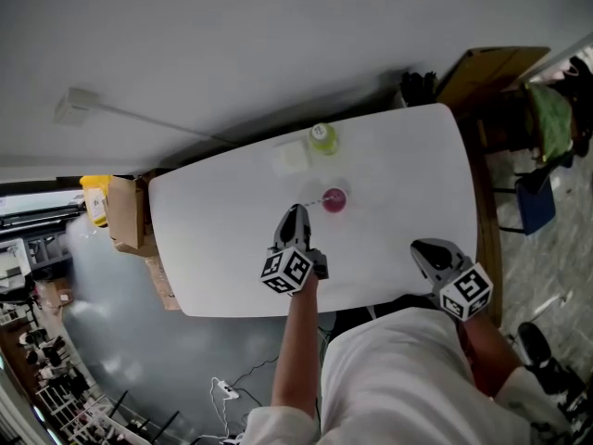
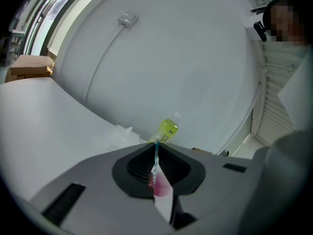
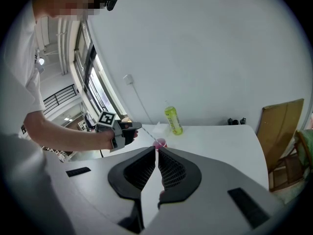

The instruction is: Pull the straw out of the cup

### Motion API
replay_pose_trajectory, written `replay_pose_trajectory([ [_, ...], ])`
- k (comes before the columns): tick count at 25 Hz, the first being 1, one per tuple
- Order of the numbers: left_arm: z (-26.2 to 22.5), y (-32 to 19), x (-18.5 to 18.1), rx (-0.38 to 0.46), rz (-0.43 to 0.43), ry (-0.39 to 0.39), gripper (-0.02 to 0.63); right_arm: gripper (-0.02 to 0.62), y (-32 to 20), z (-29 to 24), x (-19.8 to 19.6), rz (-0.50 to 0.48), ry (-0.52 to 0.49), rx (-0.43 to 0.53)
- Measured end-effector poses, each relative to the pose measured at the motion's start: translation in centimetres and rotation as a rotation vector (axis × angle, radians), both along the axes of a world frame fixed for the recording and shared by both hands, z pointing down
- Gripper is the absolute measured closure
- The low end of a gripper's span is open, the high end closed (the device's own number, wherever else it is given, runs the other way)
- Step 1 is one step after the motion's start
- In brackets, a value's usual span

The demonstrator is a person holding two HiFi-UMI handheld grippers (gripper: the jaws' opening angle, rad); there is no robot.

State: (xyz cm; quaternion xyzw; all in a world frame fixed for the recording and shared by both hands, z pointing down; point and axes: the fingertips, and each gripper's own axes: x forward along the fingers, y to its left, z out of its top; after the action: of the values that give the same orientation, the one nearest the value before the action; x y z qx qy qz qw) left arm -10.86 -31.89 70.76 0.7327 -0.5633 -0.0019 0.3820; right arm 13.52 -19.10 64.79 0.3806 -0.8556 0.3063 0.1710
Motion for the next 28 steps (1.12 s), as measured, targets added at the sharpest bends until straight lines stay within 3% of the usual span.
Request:
replay_pose_trajectory([
  [10, -7.8, 3.7, -1.3, 0.153, 0.111, -0.064, 0.583, 0.552, 2.5, -4.3, -2.4, 0.04, 0.021, 0.096],
  [17, -13.0, 8.2, -2.6, 0.262, 0.214, -0.043, 0.583, 0.552, 6.8, -6.6, -4.3, 0.092, 0.057, 0.159],
  [28, -17.5, 17.7, -6.3, 0.33, 0.319, -0.023, 0.583, 0.552, 14.6, -9.5, -6.4, 0.22, 0.088, 0.252],
])
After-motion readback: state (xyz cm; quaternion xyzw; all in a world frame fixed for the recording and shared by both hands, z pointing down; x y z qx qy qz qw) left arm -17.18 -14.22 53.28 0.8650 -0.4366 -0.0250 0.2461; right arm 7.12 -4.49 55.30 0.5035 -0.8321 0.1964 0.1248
